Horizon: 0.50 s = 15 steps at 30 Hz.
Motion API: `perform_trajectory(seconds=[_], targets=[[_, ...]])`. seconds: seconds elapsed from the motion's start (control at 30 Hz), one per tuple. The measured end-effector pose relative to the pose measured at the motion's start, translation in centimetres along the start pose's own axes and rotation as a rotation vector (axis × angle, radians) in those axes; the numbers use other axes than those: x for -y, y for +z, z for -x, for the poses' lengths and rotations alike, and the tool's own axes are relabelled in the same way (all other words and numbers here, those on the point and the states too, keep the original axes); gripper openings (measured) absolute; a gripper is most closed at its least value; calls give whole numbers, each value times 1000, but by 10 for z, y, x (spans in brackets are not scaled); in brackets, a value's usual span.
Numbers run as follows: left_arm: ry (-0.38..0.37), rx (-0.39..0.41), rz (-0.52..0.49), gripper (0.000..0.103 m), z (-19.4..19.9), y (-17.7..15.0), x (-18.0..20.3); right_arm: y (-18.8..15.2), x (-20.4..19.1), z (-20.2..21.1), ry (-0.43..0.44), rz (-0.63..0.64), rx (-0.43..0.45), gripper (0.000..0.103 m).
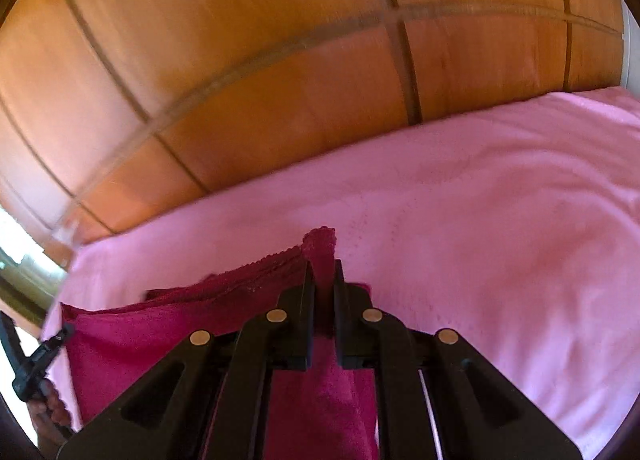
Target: Fold small clothes
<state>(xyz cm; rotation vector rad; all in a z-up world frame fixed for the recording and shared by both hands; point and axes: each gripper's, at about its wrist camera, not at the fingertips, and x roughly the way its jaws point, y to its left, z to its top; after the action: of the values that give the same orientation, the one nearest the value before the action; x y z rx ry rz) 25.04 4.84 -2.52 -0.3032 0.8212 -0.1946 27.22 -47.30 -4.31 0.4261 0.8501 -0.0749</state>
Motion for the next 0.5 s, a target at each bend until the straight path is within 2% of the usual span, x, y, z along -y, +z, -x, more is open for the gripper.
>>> perform_trajectory(seconds=[0.1,0.23,0.3,0.37,0.43,0.5], targets=[[60,-67,2,6,-32,-1,-5,-6,7,-33,-59,-2,-57,7],[119,-118,-15,7,-56,-4,-5,-9,16,-45,-62,-26,-75,8],[147,-126,-33,8,-58,-1,0,-8,16,-42,-58,-22,-73,17],[155,-124,-40,16,-52,1,3,-8,11,-26,-93,11,-33,51],[144,-88,-33,18,-36,0,3,-12,3,-3,-81,53,17,52],[120,-67,-29,18,-16,-7,2,-21,-8,22,-24,96,48,55]])
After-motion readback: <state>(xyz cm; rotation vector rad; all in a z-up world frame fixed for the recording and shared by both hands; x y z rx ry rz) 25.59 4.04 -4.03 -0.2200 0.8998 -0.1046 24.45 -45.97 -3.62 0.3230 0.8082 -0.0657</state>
